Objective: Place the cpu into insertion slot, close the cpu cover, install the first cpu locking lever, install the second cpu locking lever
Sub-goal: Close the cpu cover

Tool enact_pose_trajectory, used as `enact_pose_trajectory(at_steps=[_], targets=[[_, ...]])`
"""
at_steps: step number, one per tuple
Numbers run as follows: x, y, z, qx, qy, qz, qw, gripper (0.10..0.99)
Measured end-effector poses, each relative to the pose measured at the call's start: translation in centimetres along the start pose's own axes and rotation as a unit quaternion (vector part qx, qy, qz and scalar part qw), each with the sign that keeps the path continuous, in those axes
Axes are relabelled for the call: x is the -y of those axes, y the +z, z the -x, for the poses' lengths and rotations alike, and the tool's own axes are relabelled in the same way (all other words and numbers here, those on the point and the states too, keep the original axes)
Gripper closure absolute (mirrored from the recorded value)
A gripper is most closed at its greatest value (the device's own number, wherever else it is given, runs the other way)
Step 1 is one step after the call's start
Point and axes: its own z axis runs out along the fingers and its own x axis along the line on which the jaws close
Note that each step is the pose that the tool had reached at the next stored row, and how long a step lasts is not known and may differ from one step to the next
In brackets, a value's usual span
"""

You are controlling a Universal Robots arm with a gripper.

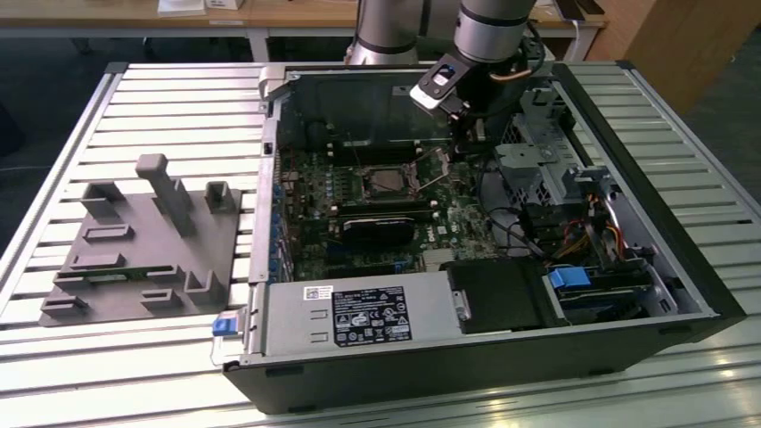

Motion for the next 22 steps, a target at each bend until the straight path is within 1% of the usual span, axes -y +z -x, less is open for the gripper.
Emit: enact_pose_trajectory(at_steps=[5,16,22], targets=[[0.92,-0.01,-0.02,0.0,0.0,0.0,1.0,0.98],[3.49,-0.03,-0.06,0.0001,0.0,0.0,1.0,0.98],[4.27,-0.03,-0.09,0.0,0.0,0.0,1.0,0.98]])
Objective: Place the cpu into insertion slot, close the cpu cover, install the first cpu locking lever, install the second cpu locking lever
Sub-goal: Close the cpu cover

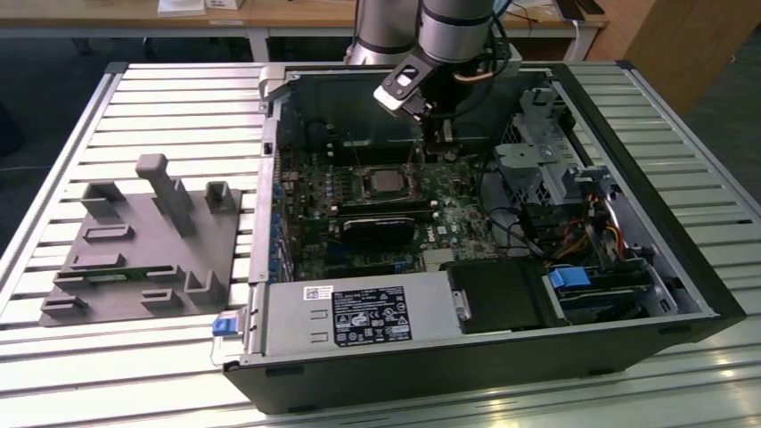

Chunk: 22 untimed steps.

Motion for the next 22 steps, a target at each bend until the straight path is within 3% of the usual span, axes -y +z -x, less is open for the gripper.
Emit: enact_pose_trajectory(at_steps=[13,17,22], targets=[[1.68,0.12,-0.16,0.0,0.0,0.0,1.0,0.98],[1.99,0.44,-0.17,0.0,0.0,-0.0002,1.0,0.98],[3.04,0.87,-0.2,0.0,0.0,-0.0003,1.0,0.98]])
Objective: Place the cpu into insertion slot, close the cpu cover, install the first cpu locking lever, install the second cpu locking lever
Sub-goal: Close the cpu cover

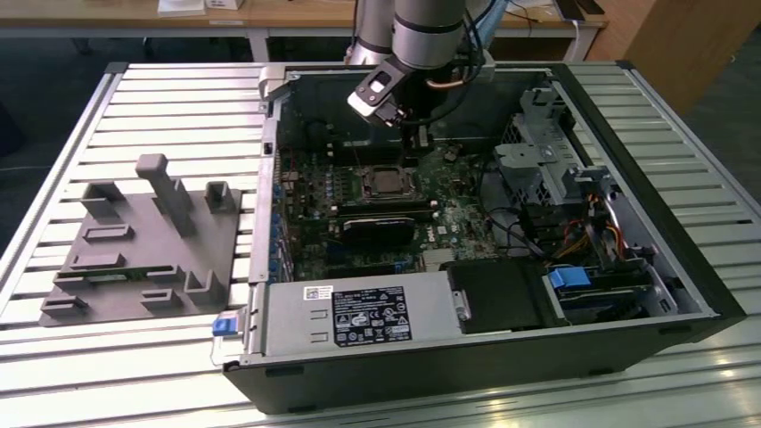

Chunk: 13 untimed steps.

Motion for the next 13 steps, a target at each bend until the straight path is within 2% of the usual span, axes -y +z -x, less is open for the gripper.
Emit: enact_pose_trajectory(at_steps=[2,9,13], targets=[[0.38,0.12,-0.01,0.0,0.0,0.0,1.0,0.98],[0.48,0.59,-0.02,0.0,0.0,0.0,1.0,0.98],[1.39,1.13,-0.02,0.0,0.0,0.0,1.0,0.98]])
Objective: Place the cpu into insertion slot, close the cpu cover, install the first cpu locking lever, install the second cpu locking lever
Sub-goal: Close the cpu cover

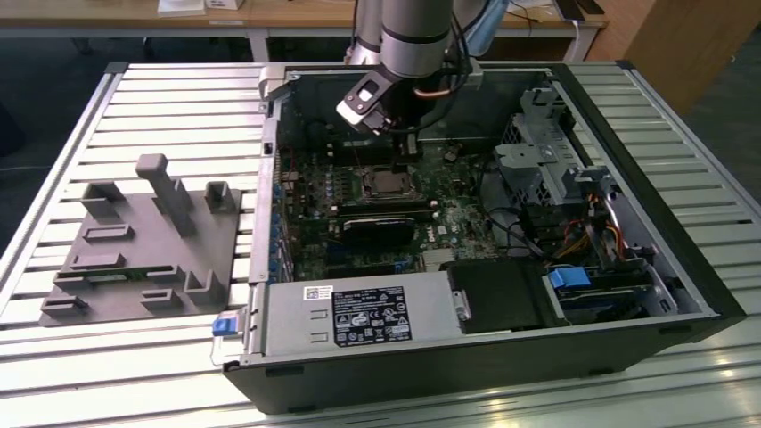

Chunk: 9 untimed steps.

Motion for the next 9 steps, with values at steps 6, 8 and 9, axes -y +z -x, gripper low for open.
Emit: enact_pose_trajectory(at_steps=[6,8,9], targets=[[1.68,0.24,-0.04,0.0,0.0,0.0,1.0,0.98],[2.16,0.33,-0.05,0.0,0.0,0.0,1.0,0.98],[2.34,0.4,-0.06,0.0,0.0,0.0,1.0,0.98]])
